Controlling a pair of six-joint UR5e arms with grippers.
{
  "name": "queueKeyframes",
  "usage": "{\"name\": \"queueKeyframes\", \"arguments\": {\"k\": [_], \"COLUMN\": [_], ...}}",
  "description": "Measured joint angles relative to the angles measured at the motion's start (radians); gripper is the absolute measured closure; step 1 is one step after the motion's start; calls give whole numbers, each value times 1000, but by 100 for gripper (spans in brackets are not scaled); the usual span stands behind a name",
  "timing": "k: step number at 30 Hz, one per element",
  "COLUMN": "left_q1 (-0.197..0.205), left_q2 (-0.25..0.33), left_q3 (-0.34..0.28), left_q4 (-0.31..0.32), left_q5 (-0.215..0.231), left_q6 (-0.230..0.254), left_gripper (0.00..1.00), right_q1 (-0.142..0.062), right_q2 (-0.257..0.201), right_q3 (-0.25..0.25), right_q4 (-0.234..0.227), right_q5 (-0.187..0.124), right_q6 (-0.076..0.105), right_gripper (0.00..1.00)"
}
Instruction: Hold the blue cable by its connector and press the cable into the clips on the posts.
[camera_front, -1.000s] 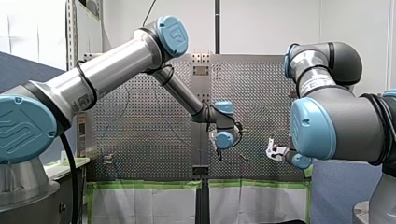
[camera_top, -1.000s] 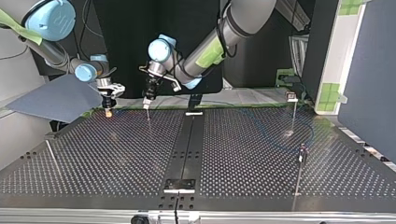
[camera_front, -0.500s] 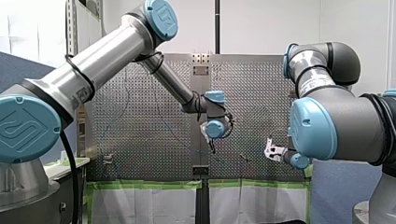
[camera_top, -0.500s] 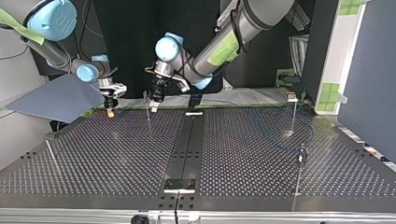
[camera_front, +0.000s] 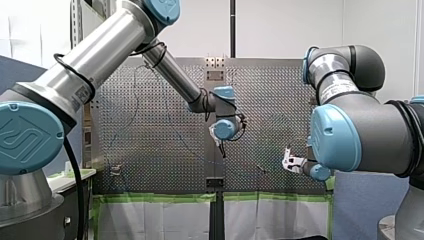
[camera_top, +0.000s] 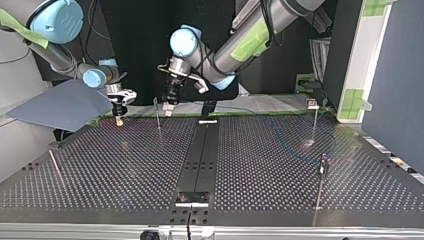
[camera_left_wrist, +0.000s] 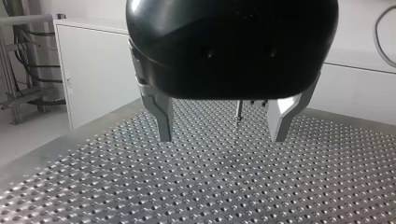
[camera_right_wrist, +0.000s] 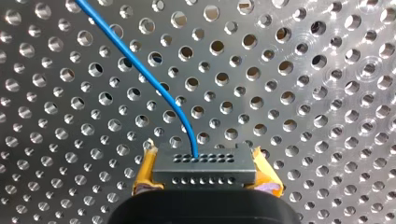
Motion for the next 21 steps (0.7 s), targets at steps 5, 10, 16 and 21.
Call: {"name": "queueKeyframes", "arguments": {"k": [5,10,16,21], "left_q1": [-8,-11,-10,-14], "left_q2": [39,78,126,169], "left_q3": [-39,-78,-126,-169], "left_q4": [-2,17,62,104], "left_q5": [-28,-57,-60,-63], "left_q6": [3,10,-16,-25], "left_gripper": [0,0,0,0], "right_q1": [2,3,3,7], "right_q2": [0,0,0,0], "right_q3": [0,0,0,0], "right_q4": [0,0,0,0], "right_q5": [0,0,1,0], "right_q6": [0,0,0,0], "right_gripper": [100,100,100,100]}}
